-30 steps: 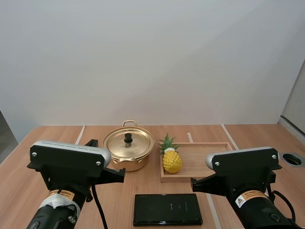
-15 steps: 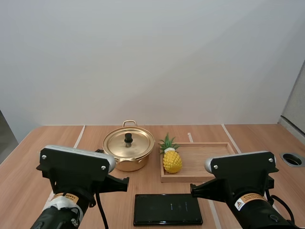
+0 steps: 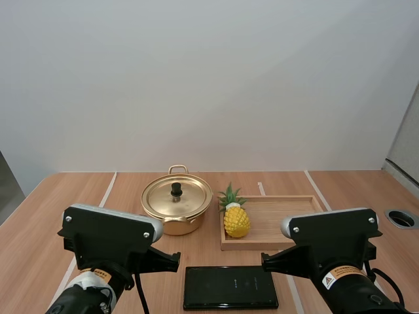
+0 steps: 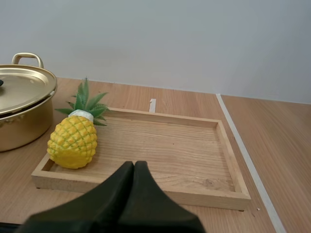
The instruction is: Open the pot, put the grape inside, and close it
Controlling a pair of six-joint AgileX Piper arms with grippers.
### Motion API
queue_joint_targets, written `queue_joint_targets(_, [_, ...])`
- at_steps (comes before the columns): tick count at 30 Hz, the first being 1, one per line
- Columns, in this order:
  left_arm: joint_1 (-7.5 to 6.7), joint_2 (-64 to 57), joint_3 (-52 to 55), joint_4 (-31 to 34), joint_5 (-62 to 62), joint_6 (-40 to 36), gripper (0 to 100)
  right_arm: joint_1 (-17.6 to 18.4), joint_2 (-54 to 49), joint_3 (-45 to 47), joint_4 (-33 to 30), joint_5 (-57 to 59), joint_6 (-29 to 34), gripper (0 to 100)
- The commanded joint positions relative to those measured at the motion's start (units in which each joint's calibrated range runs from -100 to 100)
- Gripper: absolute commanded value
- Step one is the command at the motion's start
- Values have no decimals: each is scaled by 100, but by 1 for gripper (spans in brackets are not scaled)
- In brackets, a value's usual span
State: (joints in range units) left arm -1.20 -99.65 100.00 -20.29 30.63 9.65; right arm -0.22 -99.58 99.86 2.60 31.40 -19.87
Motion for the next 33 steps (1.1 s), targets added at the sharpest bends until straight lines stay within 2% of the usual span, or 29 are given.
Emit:
queue_joint_targets(1, [8, -28, 0, -25, -191, -2, 0, 29, -42, 14, 19, -8, 19, 0])
queue_joint_targets(23, [8, -35, 0, -25, -282, -2, 0, 28, -42, 14, 19, -28, 19, 0])
queue_joint_targets(33, [8, -35, 0, -25, 98, 10, 0, 28, -42, 14, 19, -28, 19, 0])
